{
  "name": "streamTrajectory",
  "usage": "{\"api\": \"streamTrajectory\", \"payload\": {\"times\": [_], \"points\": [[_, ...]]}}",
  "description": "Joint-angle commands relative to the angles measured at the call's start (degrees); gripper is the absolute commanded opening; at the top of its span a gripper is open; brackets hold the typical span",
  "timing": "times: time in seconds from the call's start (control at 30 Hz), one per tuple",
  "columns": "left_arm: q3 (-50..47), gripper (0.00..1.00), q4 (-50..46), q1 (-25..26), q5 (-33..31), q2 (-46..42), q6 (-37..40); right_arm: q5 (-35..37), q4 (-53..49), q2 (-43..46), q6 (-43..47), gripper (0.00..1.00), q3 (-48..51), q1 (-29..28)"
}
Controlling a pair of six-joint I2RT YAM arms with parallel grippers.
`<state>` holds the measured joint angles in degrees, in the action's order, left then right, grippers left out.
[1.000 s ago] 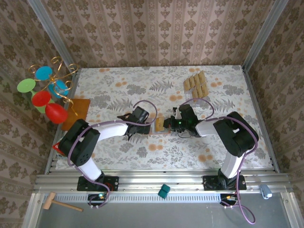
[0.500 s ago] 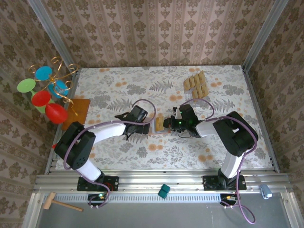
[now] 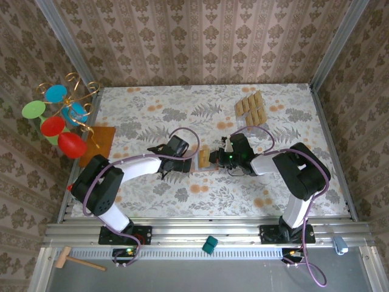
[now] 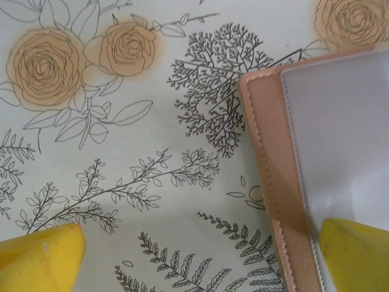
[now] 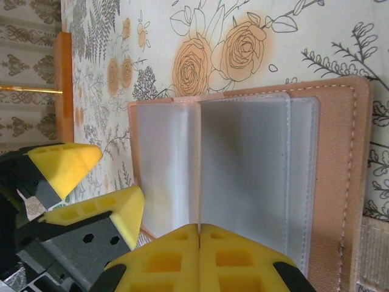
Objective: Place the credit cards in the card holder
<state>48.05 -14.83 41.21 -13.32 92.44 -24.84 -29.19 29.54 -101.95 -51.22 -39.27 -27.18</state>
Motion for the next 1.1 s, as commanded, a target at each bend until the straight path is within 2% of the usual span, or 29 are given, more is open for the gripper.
{"api": "streamTrajectory", "payload": {"times": [0.0,0.33,0.53,1.07], "points": [[-0.86,1.00,-0.80,-0.24,-0.33,1.01,0.41,-0.87,-1.29,1.82,0.03,0.00,-1.16,0.47],[2.95,1.00,-1.40,0.45,0.57,-1.57,0.53,-0.98,-1.24,1.21,-0.04,0.00,-1.16,0.46],[3.95,1.00,-0.82,1.14,0.93,-0.08,0.49,-1.06,-0.89,0.84,-0.22,0.00,-0.94,0.46],[-1.53,1.00,2.16,1.18,-0.30,2.59,-0.66,-1.31,-1.74,2.06,-0.11,0.00,-1.77,1.24]]}}
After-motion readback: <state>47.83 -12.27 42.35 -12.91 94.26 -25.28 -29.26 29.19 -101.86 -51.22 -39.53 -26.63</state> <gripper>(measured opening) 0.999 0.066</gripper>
